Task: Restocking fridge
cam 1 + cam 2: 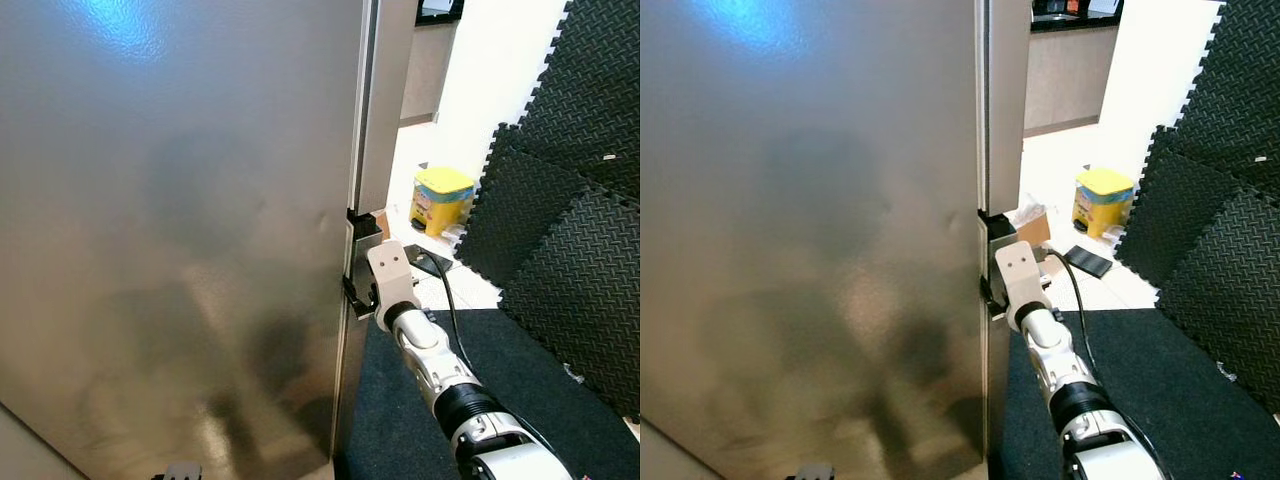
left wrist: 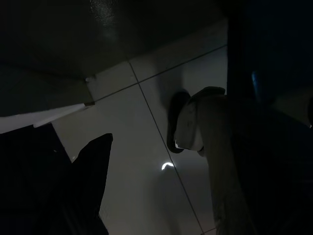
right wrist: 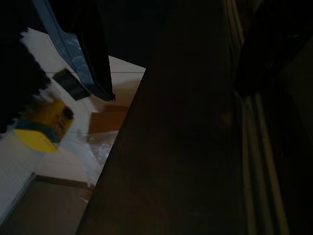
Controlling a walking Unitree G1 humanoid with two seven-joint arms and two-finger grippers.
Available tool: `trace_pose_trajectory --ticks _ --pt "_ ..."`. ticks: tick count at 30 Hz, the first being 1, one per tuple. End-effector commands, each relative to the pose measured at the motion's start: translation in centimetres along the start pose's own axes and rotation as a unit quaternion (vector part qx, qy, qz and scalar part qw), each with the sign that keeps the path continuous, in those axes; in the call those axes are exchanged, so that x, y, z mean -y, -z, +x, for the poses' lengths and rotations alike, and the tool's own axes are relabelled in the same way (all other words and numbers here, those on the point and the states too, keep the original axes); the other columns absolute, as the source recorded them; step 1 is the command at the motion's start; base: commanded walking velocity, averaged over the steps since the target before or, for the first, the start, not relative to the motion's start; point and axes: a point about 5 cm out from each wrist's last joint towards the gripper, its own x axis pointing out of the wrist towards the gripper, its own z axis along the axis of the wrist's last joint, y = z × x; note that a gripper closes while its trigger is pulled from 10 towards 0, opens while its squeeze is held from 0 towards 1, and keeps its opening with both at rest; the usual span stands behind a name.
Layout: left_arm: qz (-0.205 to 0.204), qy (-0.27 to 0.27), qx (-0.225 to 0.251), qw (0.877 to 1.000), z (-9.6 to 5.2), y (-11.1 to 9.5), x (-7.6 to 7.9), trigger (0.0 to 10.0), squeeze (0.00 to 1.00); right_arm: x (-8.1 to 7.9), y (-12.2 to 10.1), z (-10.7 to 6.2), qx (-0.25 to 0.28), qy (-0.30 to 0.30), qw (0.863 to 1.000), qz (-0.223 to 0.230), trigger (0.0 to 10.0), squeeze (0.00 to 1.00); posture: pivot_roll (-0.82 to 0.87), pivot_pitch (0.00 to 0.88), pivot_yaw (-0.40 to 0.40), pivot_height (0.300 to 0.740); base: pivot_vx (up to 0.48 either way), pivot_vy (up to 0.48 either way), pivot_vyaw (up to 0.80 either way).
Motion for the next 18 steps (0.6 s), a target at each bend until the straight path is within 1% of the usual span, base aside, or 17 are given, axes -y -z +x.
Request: trace_pose_trajectory --ticks 1,15,17,18 --pt "0.011 0.004 -0.02 1.0 -0.2 0.9 0.1 10.0 0.0 2.5 1.0 -0.2 -0.031 0.066 0.997 0.013 10.0 0.0 -0.07 0.002 0.002 0.74 0.0 0.0 0.0" --pt "0.013 0.004 -0.02 1.0 -0.2 0.9 0.1 10.0 0.0 3.0 1.4 -0.4 -0.041 0.082 0.996 0.008 10.0 0.0 -0.07 0.002 0.001 0.74 0.0 0.0 0.0" --pt "0.013 0.004 -0.02 1.0 -0.1 0.9 0.1 10.0 0.0 3.1 1.9 -0.5 -0.052 0.086 0.995 0.006 10.0 0.0 -0.07 0.002 0.001 0.74 0.0 0.0 0.0" --pt "0.013 0.004 -0.02 1.0 -0.1 0.9 0.1 10.0 0.0 3.2 2.6 -0.8 -0.065 0.091 0.994 0.002 10.0 0.0 -0.07 0.002 0.0 0.74 0.0 0.0 0.0"
